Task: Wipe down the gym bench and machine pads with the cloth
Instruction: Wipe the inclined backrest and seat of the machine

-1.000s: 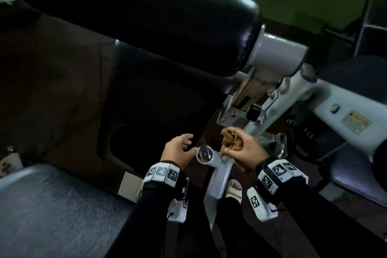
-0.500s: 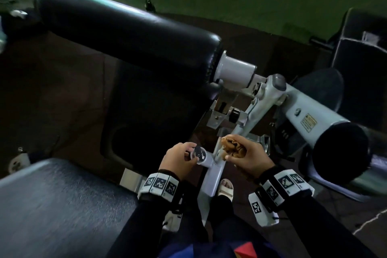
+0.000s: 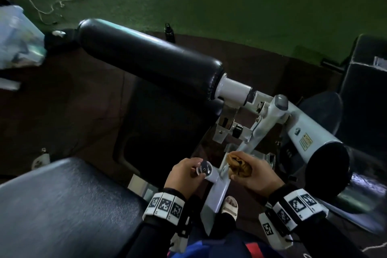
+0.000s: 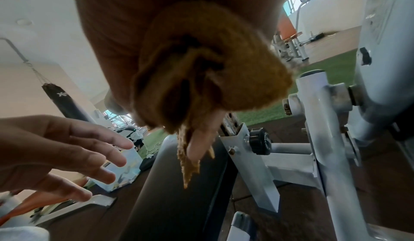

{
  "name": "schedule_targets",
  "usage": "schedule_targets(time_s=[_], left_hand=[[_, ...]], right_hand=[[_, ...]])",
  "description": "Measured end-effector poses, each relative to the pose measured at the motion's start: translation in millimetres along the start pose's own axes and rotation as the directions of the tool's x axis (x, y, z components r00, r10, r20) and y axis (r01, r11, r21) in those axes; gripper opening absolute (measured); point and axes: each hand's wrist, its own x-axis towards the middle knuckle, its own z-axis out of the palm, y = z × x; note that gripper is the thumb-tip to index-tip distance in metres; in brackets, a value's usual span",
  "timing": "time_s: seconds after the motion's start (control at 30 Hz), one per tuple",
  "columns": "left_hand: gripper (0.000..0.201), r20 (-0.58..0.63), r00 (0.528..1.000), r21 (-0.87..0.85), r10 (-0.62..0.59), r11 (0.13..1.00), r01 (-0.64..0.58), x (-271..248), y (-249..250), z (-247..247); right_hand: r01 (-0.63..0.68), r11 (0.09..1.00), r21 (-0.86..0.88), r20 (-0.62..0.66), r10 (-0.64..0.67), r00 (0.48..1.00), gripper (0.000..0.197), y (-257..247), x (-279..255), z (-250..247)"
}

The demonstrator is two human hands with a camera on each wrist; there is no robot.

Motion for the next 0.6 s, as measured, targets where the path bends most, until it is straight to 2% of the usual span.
schedule_targets(time_s=[0.2, 0.4, 0.6], left_hand=[[0.036, -0.074, 0.994, -0.05, -0.081, 0.996, 0.078, -21, 6, 14], [0.037, -0.198, 0.97, -0.103, -0.139, 0.987, 0.12, -49, 8, 25], [0.037, -0.257, 0.949, -0.15, -0.18, 0.978, 0.145, -75, 12, 36]], right_hand=[[0.103, 0.994, -0.024, 0.067, -0.101, 0.993, 0.063, -2, -1, -5], [0.189, 0.981, -0.044, 0.124, -0.182, 0.975, 0.043, -8, -8, -5], [0.241, 0.97, -0.036, 0.195, -0.23, 0.954, 0.041, -13, -18, 0]])
